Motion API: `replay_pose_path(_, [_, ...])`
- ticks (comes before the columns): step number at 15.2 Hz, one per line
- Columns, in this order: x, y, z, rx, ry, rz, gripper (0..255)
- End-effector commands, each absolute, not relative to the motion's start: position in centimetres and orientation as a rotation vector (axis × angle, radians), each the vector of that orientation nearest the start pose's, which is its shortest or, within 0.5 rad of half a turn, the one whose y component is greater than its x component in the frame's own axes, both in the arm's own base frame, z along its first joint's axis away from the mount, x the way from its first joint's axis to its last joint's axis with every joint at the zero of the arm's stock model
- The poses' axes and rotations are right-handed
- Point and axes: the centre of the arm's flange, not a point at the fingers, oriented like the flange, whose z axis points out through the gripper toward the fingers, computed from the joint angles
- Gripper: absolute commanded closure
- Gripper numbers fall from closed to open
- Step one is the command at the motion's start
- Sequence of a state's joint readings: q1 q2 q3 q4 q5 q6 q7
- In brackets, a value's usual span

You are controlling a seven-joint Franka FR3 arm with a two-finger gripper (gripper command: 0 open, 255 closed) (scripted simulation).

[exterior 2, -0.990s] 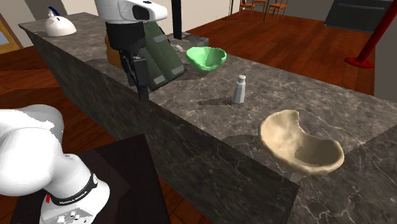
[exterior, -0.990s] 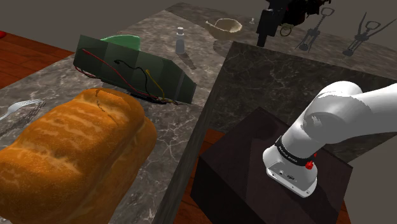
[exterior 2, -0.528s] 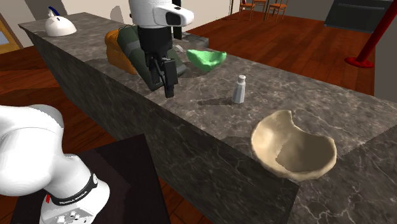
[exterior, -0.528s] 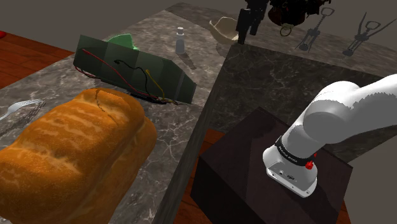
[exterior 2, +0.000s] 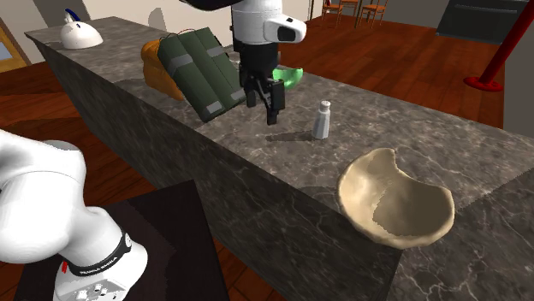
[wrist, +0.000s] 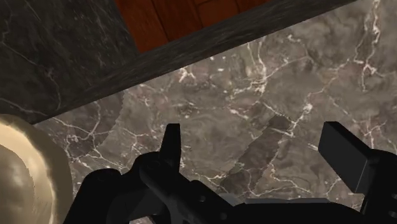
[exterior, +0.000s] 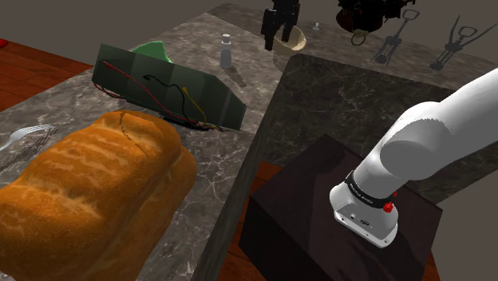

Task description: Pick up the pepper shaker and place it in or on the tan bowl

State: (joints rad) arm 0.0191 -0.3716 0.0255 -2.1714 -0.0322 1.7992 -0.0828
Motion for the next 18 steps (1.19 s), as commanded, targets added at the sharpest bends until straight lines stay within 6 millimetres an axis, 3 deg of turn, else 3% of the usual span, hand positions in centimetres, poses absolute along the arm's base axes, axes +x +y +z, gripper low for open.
replay_pose_path(1, [46.5,1.9,54.0,-3.164,-0.205,-0.016,0])
replay_pose_path(14, [62.4,3.0,51.7,-3.091,-0.163,-0.125,0])
replay_pose_path(18, [63.2,3.1,50.1,-3.088,-0.162,-0.130,0])
